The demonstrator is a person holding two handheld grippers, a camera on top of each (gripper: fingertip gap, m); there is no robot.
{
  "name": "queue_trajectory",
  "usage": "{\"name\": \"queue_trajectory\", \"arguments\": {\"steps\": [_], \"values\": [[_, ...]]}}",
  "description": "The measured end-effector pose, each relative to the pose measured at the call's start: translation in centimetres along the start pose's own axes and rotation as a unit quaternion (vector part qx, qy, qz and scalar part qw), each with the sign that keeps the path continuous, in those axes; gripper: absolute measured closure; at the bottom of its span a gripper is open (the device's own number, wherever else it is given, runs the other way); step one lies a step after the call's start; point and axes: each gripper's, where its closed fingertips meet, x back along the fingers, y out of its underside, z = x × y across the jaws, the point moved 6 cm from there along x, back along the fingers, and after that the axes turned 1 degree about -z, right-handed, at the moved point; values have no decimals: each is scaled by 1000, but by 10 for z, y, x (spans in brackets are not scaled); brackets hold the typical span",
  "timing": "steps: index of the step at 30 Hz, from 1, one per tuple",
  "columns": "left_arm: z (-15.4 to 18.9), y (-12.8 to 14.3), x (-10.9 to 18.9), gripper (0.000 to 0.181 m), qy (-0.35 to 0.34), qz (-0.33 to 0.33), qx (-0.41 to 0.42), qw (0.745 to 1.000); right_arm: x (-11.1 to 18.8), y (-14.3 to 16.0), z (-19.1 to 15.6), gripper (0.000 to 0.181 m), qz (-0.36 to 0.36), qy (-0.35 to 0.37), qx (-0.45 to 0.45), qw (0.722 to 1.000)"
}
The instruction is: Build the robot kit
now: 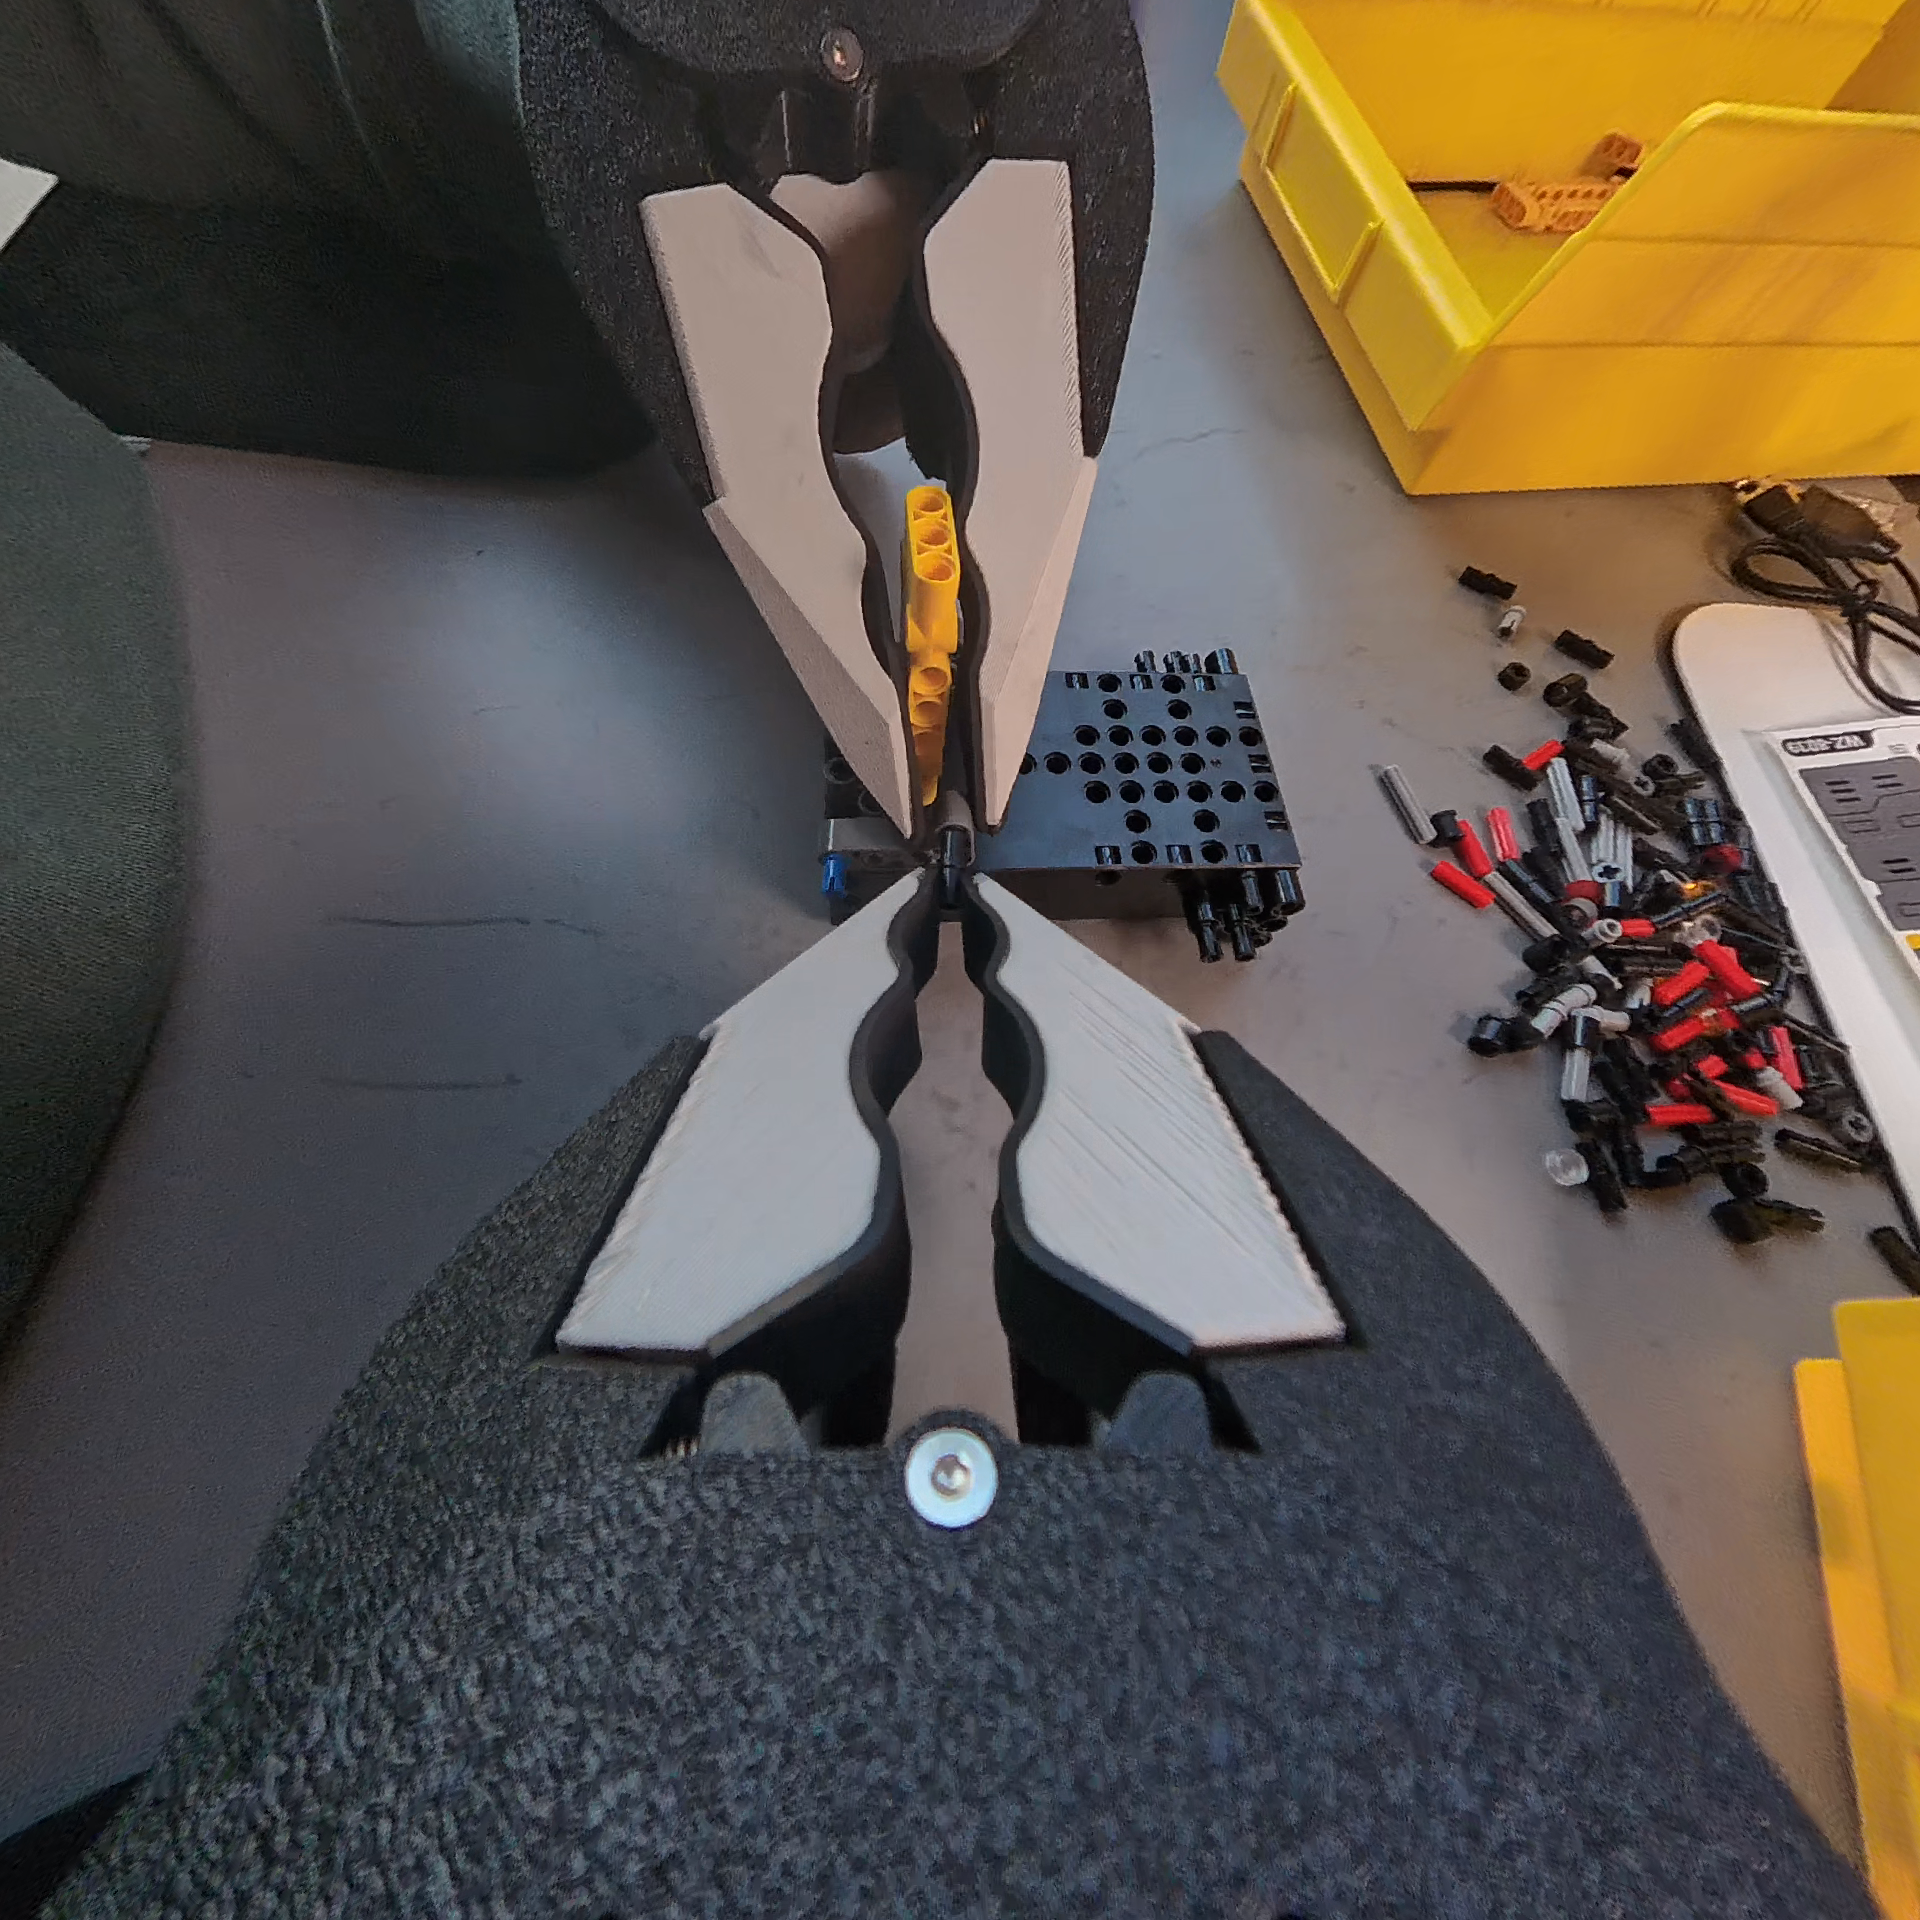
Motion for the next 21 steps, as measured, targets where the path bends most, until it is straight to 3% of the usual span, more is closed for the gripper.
{"name": "queue_trajectory", "arguments": {"steps": [21], "values": [[5, -4, -4, 173, -10, -29, -15, 999, 0, -5, 1, 179, -79, -42, 26, 996]]}}
